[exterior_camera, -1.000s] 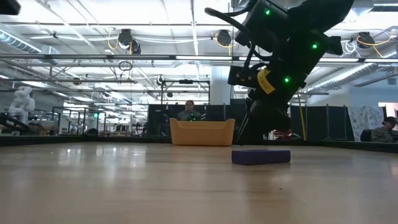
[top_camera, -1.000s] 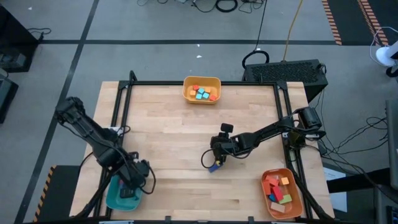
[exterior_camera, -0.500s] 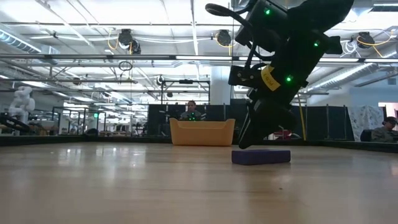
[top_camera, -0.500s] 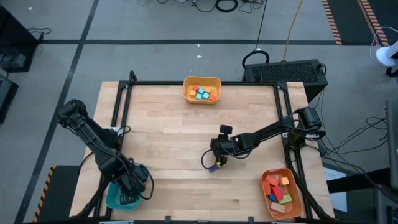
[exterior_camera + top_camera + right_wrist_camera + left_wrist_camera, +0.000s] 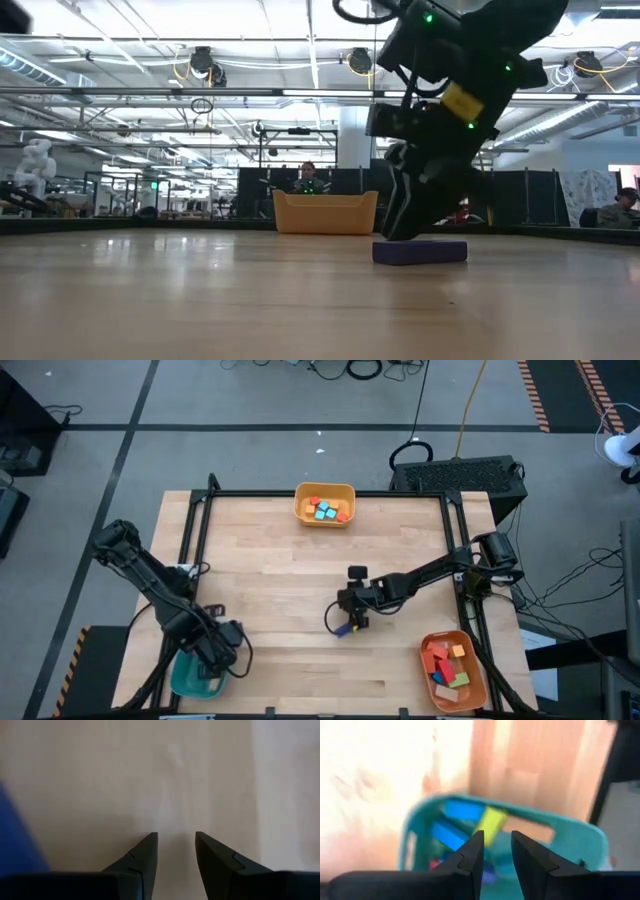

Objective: Sort blocks by size
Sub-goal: Put the small violet rectangle block into the green bin

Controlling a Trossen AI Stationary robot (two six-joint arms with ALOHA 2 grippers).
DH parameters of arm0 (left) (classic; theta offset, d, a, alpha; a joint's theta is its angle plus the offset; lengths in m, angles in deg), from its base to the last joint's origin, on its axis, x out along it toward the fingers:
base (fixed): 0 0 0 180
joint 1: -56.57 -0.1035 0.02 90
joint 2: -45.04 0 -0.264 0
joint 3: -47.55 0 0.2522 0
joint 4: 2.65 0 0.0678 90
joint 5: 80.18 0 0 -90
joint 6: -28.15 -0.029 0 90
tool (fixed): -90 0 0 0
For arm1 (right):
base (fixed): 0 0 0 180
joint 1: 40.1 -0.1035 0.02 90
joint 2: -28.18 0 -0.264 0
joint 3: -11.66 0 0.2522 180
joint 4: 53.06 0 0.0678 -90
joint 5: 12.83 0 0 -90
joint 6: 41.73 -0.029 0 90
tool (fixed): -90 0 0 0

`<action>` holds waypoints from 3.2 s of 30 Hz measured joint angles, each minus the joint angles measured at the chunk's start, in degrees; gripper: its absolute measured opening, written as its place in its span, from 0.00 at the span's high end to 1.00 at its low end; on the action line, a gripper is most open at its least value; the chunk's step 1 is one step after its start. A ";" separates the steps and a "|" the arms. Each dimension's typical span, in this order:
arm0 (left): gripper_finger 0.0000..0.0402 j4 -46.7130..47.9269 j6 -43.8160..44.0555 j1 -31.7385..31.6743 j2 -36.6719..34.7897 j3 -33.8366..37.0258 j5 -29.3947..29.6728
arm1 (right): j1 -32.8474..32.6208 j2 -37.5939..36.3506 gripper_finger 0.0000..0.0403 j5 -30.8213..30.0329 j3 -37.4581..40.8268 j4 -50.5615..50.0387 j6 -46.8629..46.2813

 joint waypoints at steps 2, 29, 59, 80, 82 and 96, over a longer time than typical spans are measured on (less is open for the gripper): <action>0.75 0.02 -2.05 -0.90 0.00 0.00 2.90 | 0.00 -0.01 0.71 1.13 0.00 1.67 0.96; 0.75 -14.33 -18.13 -7.11 0.00 0.00 46.77 | -0.58 -6.22 0.64 19.16 -0.26 -6.99 7.01; 0.75 -22.59 -18.81 -14.87 12.31 0.00 45.85 | -4.39 -2.15 0.65 20.11 -0.26 -3.94 8.01; 0.75 -50.06 -40.54 -24.82 15.54 7.43 37.85 | -4.13 -2.28 0.78 17.03 -0.36 -6.30 8.47; 0.75 -53.69 -42.88 -26.75 15.54 8.74 35.03 | -3.79 -2.31 0.78 16.16 -0.37 -7.27 8.99; 0.75 -65.27 -58.36 -38.92 15.52 12.33 17.97 | 0.07 -2.24 0.78 11.58 -0.33 -7.09 9.32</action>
